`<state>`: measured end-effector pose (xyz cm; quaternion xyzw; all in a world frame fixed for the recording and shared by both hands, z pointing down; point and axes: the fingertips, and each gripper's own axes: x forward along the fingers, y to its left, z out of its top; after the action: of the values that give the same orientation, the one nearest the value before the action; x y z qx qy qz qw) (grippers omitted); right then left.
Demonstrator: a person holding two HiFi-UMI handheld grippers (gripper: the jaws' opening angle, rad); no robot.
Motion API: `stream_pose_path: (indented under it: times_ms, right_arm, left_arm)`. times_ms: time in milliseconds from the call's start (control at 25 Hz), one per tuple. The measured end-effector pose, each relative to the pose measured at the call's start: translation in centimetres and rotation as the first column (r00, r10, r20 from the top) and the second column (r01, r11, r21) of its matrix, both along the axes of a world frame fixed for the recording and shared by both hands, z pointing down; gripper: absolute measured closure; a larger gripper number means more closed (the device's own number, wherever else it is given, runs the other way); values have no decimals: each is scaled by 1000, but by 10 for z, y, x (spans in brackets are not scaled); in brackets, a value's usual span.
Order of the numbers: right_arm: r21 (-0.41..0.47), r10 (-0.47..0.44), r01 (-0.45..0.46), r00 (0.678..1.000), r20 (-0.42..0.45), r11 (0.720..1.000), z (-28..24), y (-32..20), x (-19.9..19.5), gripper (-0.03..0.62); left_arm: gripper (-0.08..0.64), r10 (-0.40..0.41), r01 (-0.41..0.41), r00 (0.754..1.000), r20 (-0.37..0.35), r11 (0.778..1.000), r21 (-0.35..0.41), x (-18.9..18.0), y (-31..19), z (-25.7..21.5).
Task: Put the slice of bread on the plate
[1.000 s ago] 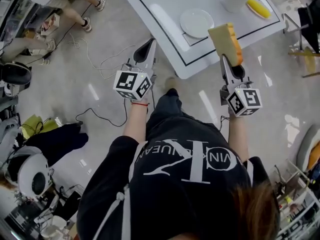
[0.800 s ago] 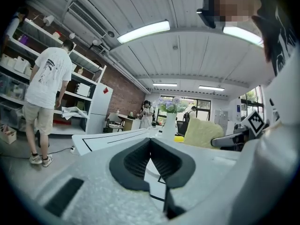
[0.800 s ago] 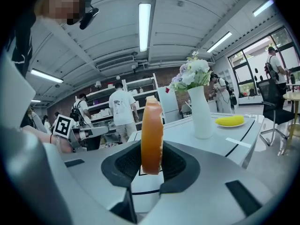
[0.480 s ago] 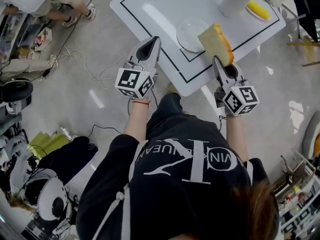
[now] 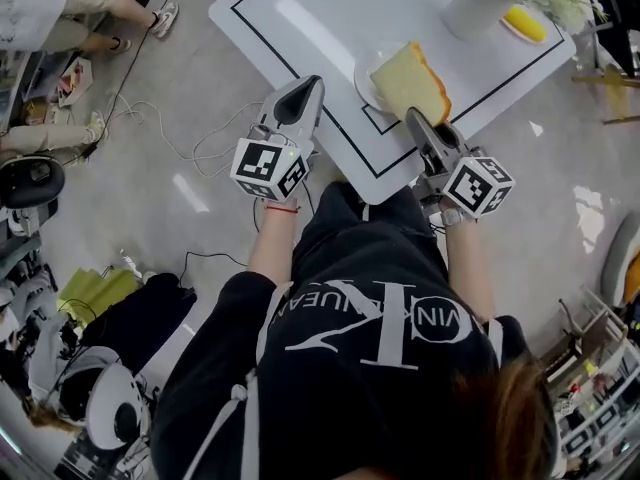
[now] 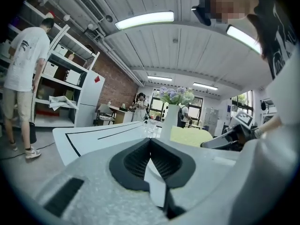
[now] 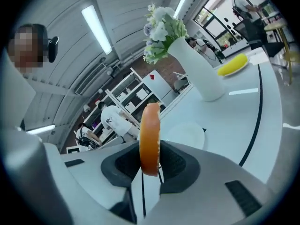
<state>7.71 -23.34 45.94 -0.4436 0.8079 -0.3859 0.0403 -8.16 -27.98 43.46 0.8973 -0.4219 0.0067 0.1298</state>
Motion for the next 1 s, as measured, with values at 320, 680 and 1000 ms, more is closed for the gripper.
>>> stream_pose_path:
  times_ms: [320,680,1000]
  right_arm:
    - [-102,-101,104,994,37,989,11,-38,-23,495]
    - [-238,-142,173,980,142,956,25,-67,-31,494]
    - [-293,-168,221,966,196,930,33,-69,-30,465]
  left_arm:
    - [552,-57,58,998,20,998,-18,-1,-23,0]
    - [552,-130,131,991,19,991,-25,0,-50,-6]
    - [552,-163,163,987,15,986,-31,2,-53,-7]
